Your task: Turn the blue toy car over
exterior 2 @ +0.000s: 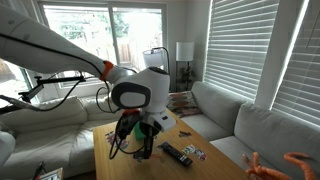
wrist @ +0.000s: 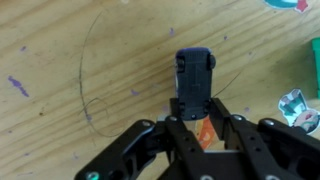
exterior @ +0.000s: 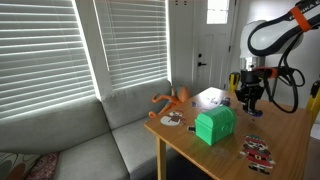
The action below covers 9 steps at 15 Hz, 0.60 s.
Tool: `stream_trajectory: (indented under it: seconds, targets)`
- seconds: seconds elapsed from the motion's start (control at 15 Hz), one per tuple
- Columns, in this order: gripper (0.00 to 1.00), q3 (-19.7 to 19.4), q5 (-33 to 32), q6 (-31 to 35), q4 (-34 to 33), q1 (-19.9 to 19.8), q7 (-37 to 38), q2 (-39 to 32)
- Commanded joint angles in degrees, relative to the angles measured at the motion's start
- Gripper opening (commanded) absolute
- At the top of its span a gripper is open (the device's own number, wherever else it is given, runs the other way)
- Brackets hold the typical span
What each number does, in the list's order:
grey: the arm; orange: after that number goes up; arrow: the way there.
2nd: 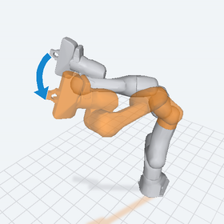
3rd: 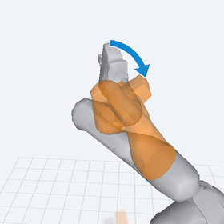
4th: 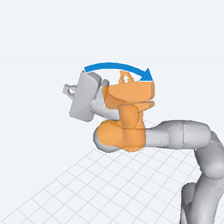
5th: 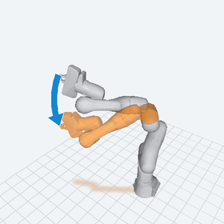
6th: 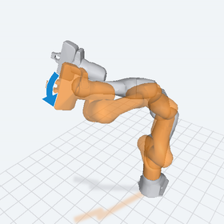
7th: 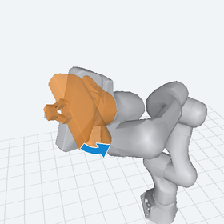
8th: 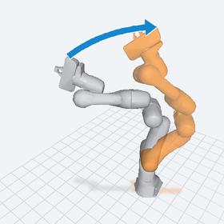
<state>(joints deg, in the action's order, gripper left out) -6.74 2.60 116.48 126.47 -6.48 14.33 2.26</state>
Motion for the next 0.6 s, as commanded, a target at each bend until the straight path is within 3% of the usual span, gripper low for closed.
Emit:
stream_trajectory:
  seconds: [0.0,0.33,0.53]
  targets:
    - [0.09,1.77,-10.78,-0.19,1.86,0.24,10.45,7.41]
    - [0.09,7.51,-26.13,1.81,4.31,-0.49,25.5,11.95]
    - [0.09,9.05,-30.09,2.77,6.08,-0.32,32.17,12.27]
